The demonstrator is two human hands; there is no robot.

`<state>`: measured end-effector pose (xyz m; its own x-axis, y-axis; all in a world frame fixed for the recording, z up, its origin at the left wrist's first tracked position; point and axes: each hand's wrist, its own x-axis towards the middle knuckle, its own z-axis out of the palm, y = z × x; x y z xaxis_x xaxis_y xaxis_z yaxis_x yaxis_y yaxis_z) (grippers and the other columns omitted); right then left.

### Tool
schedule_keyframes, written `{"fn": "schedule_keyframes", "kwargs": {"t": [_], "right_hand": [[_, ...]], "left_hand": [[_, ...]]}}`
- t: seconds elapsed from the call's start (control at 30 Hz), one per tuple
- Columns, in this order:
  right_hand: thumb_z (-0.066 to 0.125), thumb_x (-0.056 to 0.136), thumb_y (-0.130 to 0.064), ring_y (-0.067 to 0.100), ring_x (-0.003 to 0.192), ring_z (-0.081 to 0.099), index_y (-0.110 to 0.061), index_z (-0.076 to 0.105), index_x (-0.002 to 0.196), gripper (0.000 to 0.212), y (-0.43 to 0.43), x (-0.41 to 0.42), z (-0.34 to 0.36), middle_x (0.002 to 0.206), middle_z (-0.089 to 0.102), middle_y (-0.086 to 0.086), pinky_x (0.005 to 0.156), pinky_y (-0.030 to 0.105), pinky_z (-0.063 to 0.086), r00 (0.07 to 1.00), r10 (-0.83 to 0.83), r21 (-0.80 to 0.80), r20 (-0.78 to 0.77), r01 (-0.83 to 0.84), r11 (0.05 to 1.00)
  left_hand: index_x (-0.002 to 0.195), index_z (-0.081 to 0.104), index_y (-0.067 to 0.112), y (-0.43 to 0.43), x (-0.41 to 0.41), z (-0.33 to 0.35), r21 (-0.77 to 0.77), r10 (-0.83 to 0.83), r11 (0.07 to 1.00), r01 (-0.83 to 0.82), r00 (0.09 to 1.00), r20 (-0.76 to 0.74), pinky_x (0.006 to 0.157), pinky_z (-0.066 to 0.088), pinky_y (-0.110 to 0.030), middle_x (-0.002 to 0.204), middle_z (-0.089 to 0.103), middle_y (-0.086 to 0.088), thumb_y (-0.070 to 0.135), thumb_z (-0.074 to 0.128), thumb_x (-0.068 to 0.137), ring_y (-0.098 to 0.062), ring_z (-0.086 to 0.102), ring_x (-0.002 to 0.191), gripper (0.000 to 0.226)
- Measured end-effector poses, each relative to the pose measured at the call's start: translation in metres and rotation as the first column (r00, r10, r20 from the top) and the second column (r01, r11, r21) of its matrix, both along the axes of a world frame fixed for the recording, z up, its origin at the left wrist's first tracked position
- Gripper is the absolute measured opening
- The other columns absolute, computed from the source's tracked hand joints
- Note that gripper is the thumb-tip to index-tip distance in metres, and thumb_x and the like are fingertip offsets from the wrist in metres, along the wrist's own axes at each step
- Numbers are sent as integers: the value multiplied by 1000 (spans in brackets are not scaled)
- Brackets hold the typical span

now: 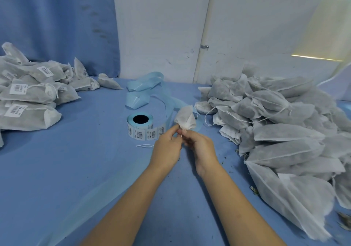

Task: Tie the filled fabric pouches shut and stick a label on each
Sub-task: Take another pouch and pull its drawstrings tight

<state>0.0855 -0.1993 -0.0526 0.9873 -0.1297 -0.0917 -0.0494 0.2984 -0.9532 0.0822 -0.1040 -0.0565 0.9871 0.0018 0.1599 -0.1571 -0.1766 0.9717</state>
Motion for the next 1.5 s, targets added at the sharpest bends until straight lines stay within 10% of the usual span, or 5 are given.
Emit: {"fn": "schedule_keyframes", "kwargs": {"t": [0.17, 0.53, 0.93, 1.17, 1.5], "right_hand": [[50, 94, -7, 19, 88, 65, -7, 67, 81, 21, -12, -1, -2, 86, 73, 4, 96, 34, 45, 979, 188, -67, 83, -183, 981], [52, 98, -14, 5, 61, 53, -14, 67, 87, 19, -3, -4, -14, 59, 56, -9, 64, 12, 43, 973, -81, -248, 214, 134, 959], [44, 98, -18, 24, 85, 47, -15, 49, 83, 16, -9, -10, -10, 88, 54, 2, 66, 32, 26, 903, 37, -901, 428, 423, 97], [49, 86, 1, 22, 127, 45, -9, 55, 132, 48, -7, -15, -10, 146, 47, -1, 89, 33, 42, 884, 147, -893, 443, 420, 163], [51, 97, -15, 11, 111, 51, -20, 66, 122, 29, -10, -13, -15, 123, 64, -9, 85, 16, 36, 837, 13, -738, 547, 474, 480]], "left_hand": [[130, 55, 22, 6, -6, -11, 112, 32, 993, -45, 993, 112, 53, 40, -8, 61, 53, 6, 4, 46, 94, 1, 50, 49, 42], [104, 60, 11, 9, -10, -11, 721, -85, 672, -170, 949, 303, 82, 40, -32, 101, 52, -5, 24, 40, 102, -19, 49, 102, 24], [76, 68, 3, 7, -22, 2, 623, -69, 681, -385, 813, 578, 51, 52, -36, 115, 66, -14, 3, 73, 79, -29, 67, 78, 6], [99, 65, 3, 8, -10, -11, 555, -94, 801, -226, 867, 489, 80, 51, -41, 149, 28, 23, 9, 52, 96, -13, 56, 109, 15], [118, 62, 7, 7, -7, -12, 311, -144, 950, -6, 878, 457, 93, 26, 2, 125, 57, 4, 0, 47, 96, 22, 39, 109, 27]]}}
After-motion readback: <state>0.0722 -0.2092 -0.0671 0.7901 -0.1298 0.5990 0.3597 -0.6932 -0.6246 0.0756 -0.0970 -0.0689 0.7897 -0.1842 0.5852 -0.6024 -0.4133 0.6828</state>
